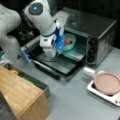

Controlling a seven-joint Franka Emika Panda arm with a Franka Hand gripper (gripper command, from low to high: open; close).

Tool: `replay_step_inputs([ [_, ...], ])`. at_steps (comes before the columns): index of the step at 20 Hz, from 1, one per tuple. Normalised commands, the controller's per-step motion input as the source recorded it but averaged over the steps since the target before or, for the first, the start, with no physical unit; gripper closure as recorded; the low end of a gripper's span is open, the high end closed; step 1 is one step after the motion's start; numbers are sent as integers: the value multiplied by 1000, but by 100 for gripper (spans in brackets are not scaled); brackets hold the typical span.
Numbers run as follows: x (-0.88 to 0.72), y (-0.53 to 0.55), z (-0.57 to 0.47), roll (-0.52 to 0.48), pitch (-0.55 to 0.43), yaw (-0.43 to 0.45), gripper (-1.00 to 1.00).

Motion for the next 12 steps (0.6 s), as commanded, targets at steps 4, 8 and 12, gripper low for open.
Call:
replay_step_inputs([
  [4,-77,4,-155,76,-143,-9,100],
  [8,-76,-23,-156,89,-132,4,100],
  [12,-63,-26,-147,97,-136,-4,100],
])
